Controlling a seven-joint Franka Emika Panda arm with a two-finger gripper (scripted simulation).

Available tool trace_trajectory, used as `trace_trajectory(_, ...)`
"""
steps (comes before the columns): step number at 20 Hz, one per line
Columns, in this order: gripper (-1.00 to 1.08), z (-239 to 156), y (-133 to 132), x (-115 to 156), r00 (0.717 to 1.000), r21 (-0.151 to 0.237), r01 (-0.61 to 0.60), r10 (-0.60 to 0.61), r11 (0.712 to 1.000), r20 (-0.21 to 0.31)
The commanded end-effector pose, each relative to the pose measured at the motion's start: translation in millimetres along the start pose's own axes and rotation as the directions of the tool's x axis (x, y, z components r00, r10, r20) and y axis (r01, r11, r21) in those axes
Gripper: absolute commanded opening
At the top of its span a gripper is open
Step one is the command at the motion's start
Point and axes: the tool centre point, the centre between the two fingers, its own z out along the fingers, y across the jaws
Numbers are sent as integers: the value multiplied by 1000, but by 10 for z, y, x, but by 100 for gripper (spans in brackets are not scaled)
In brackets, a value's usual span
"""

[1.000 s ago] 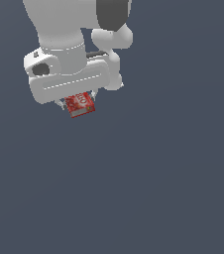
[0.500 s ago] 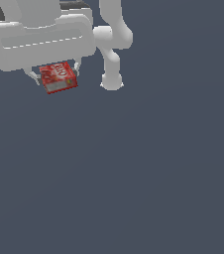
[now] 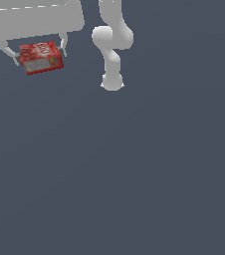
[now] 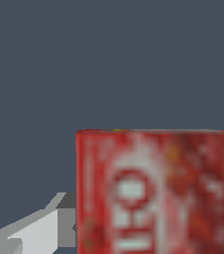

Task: Pick up the object and move it to a goal position.

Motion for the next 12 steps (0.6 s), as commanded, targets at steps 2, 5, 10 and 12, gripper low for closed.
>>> trace_trajectory(2, -100, -92, 36, -4, 1000, 0, 0, 0, 1000, 1)
trace_trajectory(5, -100, -140, 56, -5, 1000, 0, 0, 0, 1000, 1)
trace_trajectory(10, -100, -171, 71, -2, 1000, 0, 0, 0, 1000, 1)
trace_trajectory(12, -100, -170, 71, -1, 1000, 0, 0, 0, 1000, 1)
